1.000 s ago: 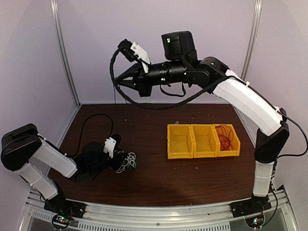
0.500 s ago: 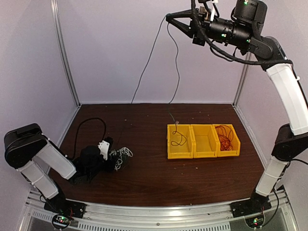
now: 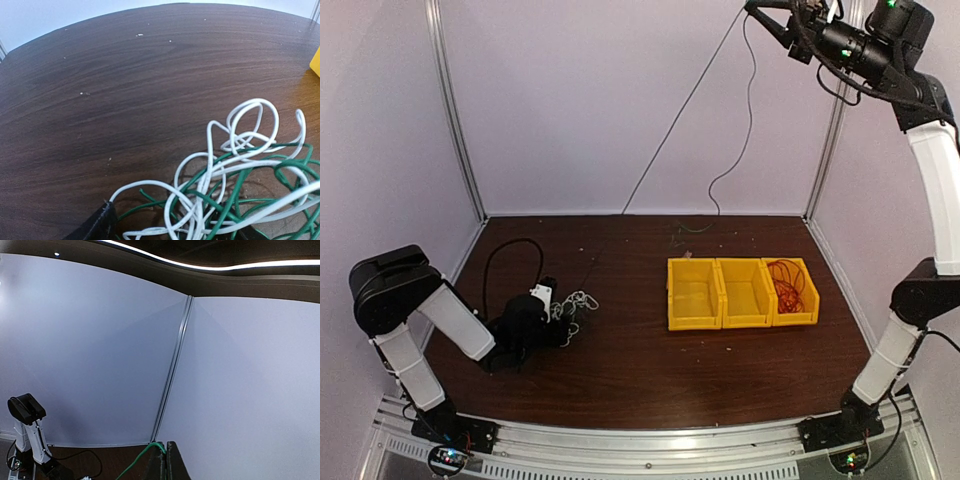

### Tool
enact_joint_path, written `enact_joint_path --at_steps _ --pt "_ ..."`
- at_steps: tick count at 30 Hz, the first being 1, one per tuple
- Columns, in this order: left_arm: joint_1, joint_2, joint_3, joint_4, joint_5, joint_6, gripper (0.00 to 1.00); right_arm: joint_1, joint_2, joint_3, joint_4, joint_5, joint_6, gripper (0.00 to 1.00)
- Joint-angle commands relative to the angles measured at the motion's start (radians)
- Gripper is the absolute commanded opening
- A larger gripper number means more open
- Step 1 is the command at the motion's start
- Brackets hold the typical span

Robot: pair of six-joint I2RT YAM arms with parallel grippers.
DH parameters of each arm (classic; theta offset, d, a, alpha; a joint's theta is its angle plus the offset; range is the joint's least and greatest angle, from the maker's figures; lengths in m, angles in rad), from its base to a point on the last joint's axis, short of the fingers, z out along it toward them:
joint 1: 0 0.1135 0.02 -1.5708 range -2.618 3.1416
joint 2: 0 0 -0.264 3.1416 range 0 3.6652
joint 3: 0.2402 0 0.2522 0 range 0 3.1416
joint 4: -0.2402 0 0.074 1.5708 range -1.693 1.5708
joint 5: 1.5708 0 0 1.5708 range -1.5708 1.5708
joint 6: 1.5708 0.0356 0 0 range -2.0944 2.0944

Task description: Untangle the cables

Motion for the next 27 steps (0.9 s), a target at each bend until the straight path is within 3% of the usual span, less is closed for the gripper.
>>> enact_joint_path --at_steps 1,19,24,27 --pt "0.009 0.031 0.000 -0.082 -0.047 -0.019 0.70 -0.074 -0.076 0.049 0.119 -0.063 0.075 0.00" --pt "0.041 0.056 0.063 -0.253 -0.113 -0.158 0.77 -0.258 -0.102 0.107 0.231 -0.226 0.236 0.00" --pt "0.046 0.083 0.099 -0.309 -0.134 -0.201 0.87 -0.319 -0.112 0.059 0.396 -0.339 0.422 0.00" --pt "0.044 0.041 0.078 -0.284 -0.120 -0.197 0.85 -0.317 -0.151 -0.151 0.663 -0.469 0.665 0.00"
